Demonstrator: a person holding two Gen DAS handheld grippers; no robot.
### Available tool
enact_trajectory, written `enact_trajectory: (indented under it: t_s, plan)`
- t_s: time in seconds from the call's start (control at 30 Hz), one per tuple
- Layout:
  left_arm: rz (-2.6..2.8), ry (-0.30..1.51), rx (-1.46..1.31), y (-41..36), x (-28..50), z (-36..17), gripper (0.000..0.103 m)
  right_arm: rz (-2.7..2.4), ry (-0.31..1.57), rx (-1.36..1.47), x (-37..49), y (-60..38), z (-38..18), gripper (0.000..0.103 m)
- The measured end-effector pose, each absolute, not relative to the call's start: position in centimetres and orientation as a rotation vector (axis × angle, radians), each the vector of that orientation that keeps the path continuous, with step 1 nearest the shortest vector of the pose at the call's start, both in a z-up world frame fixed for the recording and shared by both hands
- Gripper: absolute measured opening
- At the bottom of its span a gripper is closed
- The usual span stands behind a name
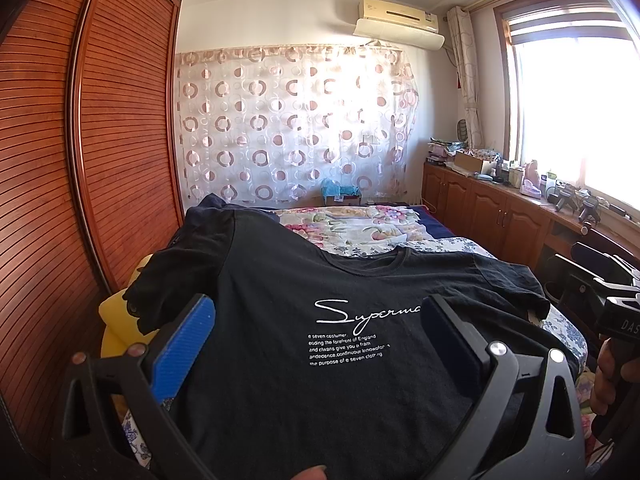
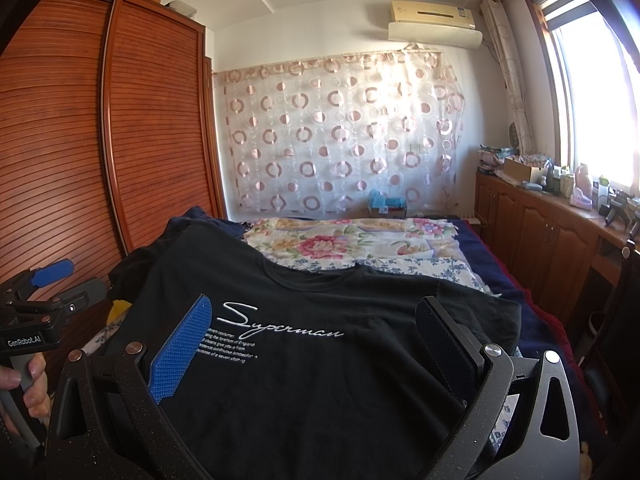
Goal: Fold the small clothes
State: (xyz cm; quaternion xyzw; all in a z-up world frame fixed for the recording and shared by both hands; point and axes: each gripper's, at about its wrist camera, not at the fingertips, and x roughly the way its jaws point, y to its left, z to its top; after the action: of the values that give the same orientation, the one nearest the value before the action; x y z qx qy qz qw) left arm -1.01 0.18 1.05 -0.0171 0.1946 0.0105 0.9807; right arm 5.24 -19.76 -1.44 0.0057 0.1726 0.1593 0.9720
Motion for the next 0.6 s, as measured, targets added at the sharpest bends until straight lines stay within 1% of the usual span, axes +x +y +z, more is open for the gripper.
enact_trajectory:
  t_s: [0.6]
  plan:
    - [0.022,0.390,-0.032,0.04,-1.10,1.09,0.103,0.323,0.347,0.012,5.19,-19.82,-1.36,0.103]
